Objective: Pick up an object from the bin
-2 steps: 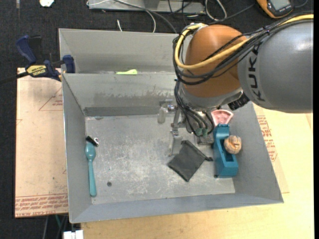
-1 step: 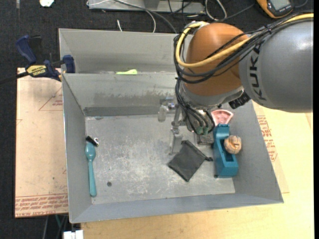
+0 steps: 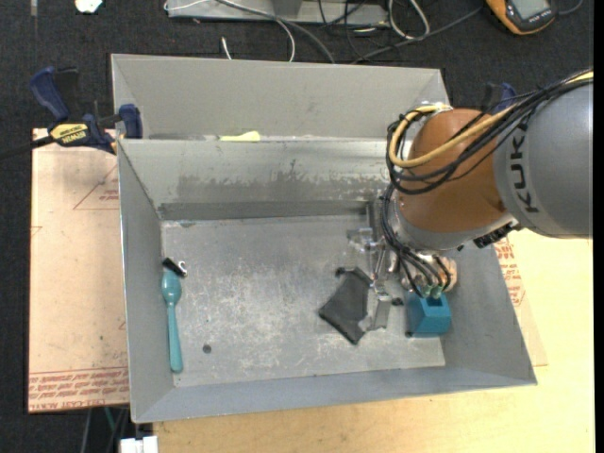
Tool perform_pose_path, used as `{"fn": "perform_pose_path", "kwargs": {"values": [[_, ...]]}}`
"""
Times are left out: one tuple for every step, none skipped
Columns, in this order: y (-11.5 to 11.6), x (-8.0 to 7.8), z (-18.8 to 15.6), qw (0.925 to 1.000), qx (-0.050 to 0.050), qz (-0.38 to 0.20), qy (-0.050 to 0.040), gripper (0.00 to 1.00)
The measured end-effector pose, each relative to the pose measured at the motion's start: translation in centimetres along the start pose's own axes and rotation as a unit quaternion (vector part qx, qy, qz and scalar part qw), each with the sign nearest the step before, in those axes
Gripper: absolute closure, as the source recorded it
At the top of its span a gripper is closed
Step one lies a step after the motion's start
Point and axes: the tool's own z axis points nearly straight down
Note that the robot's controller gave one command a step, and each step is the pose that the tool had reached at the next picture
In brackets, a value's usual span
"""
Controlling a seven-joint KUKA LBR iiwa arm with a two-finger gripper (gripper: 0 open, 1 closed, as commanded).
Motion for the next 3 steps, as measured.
{"fn": "perform_pose_path", "kwargs": {"values": [[-2.0, 0.3, 1.4, 0.9963, -0.002, -0.085, -0.0098, 0.0], [-2.7, 0.3, 3.5, 0.9911, -0.001, -0.133, -0.0051, 0.0], [-2.9, 0.0, 8.6, 0.9992, -0.003, -0.04, -0.0093, 0.0]]}}
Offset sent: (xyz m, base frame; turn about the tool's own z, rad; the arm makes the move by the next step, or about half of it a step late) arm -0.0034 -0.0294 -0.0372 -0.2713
